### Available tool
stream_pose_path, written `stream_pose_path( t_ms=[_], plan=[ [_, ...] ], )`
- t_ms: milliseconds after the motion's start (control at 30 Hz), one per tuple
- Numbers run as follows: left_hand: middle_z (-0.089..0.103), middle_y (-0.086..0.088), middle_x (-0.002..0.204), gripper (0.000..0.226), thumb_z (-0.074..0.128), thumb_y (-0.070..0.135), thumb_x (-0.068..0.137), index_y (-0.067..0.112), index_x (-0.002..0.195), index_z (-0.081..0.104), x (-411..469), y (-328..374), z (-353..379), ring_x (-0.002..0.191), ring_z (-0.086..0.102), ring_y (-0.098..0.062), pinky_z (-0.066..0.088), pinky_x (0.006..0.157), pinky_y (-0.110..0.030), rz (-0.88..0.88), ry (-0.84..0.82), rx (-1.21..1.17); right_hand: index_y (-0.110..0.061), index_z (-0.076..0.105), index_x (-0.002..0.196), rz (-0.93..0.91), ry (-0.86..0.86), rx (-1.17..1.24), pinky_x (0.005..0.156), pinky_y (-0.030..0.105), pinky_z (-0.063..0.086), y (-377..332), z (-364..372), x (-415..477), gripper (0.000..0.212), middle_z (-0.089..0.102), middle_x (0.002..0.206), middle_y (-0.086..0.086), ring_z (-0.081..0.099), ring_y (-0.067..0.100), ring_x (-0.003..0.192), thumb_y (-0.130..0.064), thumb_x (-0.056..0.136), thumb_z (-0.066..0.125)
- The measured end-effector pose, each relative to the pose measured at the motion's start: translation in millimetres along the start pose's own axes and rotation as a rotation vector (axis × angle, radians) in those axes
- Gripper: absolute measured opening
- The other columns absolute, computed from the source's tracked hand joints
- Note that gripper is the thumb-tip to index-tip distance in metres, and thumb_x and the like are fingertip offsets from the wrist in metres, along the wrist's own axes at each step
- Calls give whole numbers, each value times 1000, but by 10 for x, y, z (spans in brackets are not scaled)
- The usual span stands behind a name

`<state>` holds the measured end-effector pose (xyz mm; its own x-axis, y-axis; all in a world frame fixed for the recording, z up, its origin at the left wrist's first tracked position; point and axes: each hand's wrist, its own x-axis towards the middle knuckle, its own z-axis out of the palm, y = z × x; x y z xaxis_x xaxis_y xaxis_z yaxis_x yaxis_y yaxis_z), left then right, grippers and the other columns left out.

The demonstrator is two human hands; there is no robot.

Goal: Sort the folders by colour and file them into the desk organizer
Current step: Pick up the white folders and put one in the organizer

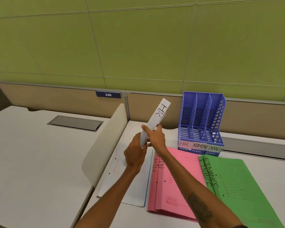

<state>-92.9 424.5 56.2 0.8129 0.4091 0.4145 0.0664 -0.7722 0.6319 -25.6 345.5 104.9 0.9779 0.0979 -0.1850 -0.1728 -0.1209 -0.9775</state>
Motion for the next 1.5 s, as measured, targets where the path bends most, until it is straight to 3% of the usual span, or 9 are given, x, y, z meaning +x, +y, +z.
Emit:
stream_pose_path(
  t_ms=[133,300,533,667,733,833,933,1133,1500],
  plan=[
    [74,-5,104,48,67,43,85,11,121,64,-166,156,181,84,73,-19,63,76,-34,75,-4,-42,-18,36,134,-6,162,-151,95,51,54,42,-142,47,70,56,131,9,60,32,114,-48,81,70],
    [68,3,117,66,41,72,88,25,133,50,-326,337,297,99,69,-15,60,88,-38,-19,-106,-194,-20,40,130,-92,212,-243,91,45,56,112,-364,43,63,59,129,7,63,30,109,-45,80,70],
    [58,-13,133,64,41,55,89,15,138,42,-351,611,470,126,57,-30,45,110,-40,-137,-347,-424,-24,42,127,-161,309,-320,77,29,45,132,-636,9,61,59,130,2,49,10,95,-47,80,71],
    [51,-16,141,106,10,104,46,54,133,43,-289,764,614,132,49,-32,38,114,-41,-88,-332,-424,-25,43,124,-262,364,-306,76,26,45,87,-837,-53,57,59,130,2,55,13,99,-49,78,68],
    [52,-14,140,142,-4,106,35,25,142,44,-268,818,683,132,49,-27,37,114,-35,-120,-344,-345,-24,44,129,-328,412,-306,80,26,48,60,-935,-82,59,60,131,1,61,20,109,-48,79,66],
    [58,-6,133,93,30,84,77,15,138,47,-303,930,701,120,59,-21,49,102,-33,74,-251,-166,-26,43,133,-384,443,-289,88,35,56,13,-1079,-92,61,63,129,0,64,20,107,-48,79,64],
    [58,-3,134,67,59,56,86,17,138,46,-224,1011,761,115,59,-17,55,96,-35,188,-210,-166,-35,41,127,-404,492,-274,86,41,60,-22,-1204,-66,57,65,122,-3,65,17,98,-52,77,61],
    [50,3,146,64,56,52,92,24,146,36,-91,1152,881,127,55,-16,50,105,-41,170,-344,-308,-39,41,125,-465,577,-206,77,26,56,-46,-1390,77,52,63,121,-12,57,3,93,-50,81,67],
    [42,1,151,65,63,24,94,33,149,29,290,1067,1217,131,52,-24,53,97,-39,128,-638,-373,-33,39,129,-477,604,-227,77,39,63,-91,-1674,591,53,60,133,0,67,19,103,-48,86,66]
  ],
)
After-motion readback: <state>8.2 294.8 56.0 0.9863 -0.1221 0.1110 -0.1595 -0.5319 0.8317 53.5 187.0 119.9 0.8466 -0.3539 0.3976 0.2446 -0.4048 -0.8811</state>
